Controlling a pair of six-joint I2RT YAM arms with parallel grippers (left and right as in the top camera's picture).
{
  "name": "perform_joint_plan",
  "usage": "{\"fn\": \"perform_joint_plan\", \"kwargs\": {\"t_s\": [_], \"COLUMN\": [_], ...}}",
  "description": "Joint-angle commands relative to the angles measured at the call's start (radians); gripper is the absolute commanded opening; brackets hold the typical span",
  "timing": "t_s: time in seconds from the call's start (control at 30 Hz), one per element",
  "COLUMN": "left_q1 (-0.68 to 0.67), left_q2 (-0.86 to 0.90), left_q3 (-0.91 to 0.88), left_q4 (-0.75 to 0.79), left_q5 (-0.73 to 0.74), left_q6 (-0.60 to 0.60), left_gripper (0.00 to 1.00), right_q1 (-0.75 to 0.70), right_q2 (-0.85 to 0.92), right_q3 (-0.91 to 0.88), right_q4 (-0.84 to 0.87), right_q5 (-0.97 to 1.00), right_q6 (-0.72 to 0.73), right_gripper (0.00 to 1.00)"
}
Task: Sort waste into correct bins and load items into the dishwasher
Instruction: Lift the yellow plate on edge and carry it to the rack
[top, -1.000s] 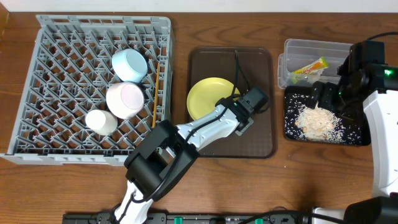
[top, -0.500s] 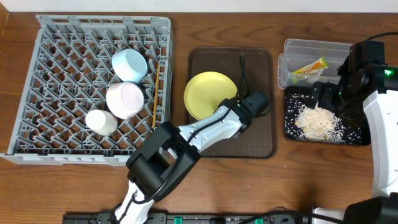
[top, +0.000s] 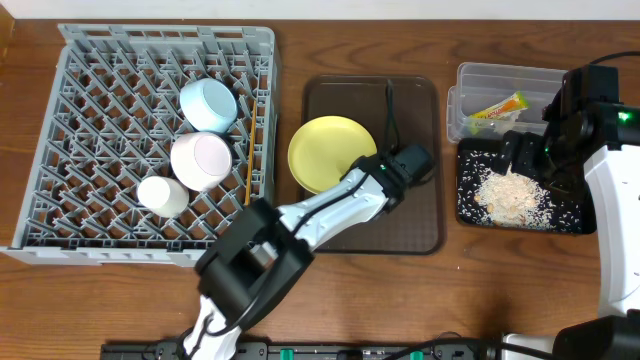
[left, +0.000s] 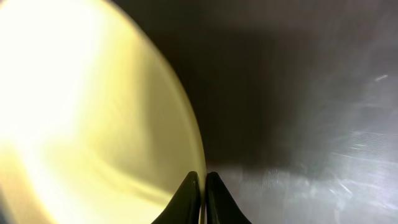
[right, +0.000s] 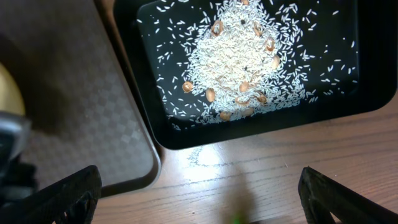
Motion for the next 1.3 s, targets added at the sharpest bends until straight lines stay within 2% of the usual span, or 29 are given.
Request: {"fn": "perform_joint_plan", "kwargs": {"t_s": [0.0, 0.33, 0.57, 0.83, 1.13, 1.27], "left_q1": [-0.002, 0.003, 0.072, 0.246, 0.469, 0.547], "left_q2": [-0.117, -0.255, -0.393, -0.5, -0.506, -0.505], "left_q3": [0.026, 0.026, 0.026, 0.026, 0.025, 0.025], "left_q4": [-0.004, -0.029, -0.032, -0.033, -0.029, -0.018], "left_q5": [-0.017, -0.017, 0.007, 0.25, 0.615, 0.707], "left_q6": [0.0, 0.033, 0.032, 0.009, -0.056, -0.103], "left_gripper": [0.07, 0.07, 0.08, 0.07, 0.07, 0.07], "right_q1": [-0.006, -0.006, -0.006, -0.006, -0.006, -0.006], "right_q2": [-0.01, -0.01, -0.01, -0.01, -0.01, -0.01], "right_q3": [0.005, 0.005, 0.005, 0.005, 0.005, 0.005], "right_q4": [0.002, 0.002, 0.0, -0.001, -0.001, -0.001], "right_q5": [-0.004, -0.004, -0.004, -0.004, -0.004, -0.005], "right_q6": [0.013, 0.013, 0.013, 0.013, 0.013, 0.013], "right_gripper": [0.99, 0.99, 0.99, 0.99, 0.99, 0.99]}}
